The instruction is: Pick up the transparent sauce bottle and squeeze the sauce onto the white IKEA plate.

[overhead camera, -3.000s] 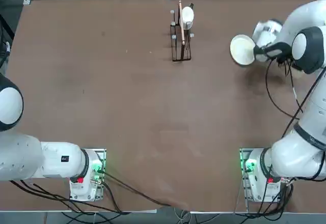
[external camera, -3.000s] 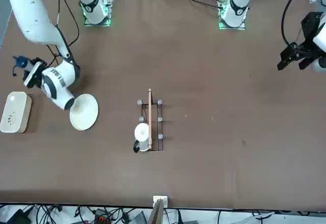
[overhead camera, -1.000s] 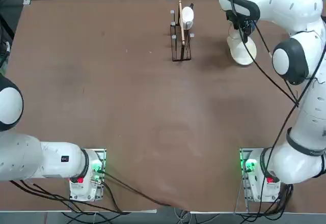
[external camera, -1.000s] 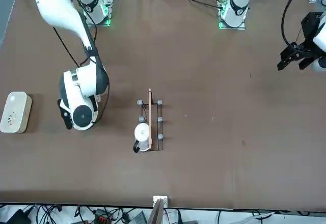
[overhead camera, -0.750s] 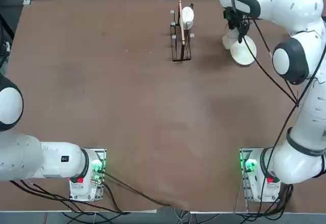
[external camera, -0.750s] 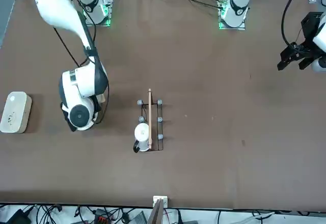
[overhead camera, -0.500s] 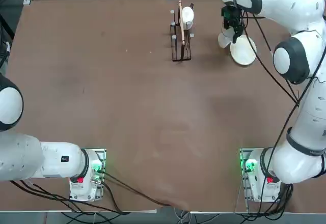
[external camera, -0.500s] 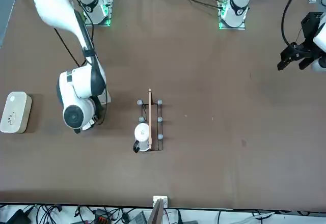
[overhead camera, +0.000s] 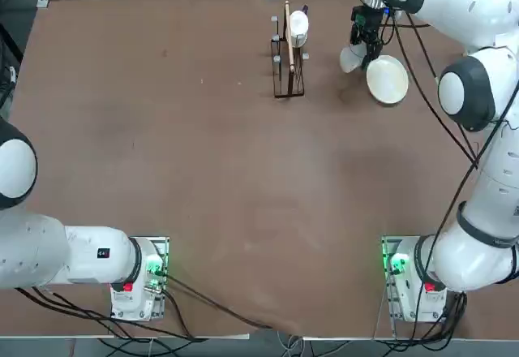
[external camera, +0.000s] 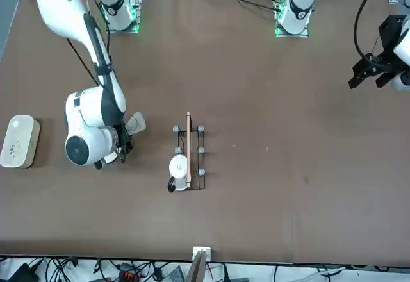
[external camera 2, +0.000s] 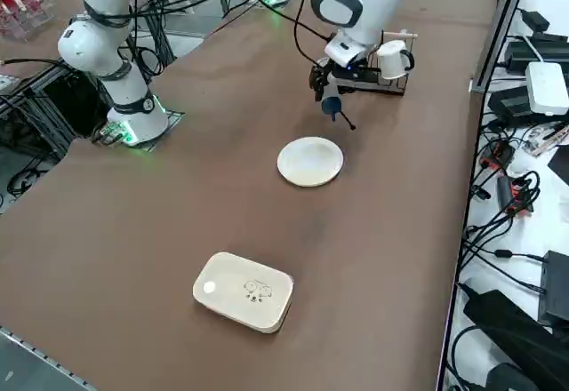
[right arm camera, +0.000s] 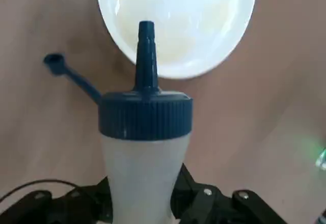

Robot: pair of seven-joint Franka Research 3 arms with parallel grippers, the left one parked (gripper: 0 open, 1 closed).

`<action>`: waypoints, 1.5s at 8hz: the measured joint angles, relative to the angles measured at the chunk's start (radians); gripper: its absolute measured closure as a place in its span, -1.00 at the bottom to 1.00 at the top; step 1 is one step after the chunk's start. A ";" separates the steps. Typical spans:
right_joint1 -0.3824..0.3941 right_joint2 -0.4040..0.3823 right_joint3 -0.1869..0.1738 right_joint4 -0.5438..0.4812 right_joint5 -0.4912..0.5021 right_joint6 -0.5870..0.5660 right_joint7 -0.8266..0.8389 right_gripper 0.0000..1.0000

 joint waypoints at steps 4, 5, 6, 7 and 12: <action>-0.042 0.011 0.000 -0.060 0.100 0.015 -0.022 0.29; -0.058 0.013 0.000 -0.073 0.125 0.015 -0.045 0.29; -0.071 0.013 0.000 -0.084 0.137 0.016 -0.063 0.29; -0.080 0.013 0.000 -0.091 0.147 0.019 -0.078 0.29; -0.143 0.013 -0.001 -0.095 0.243 0.052 -0.223 0.29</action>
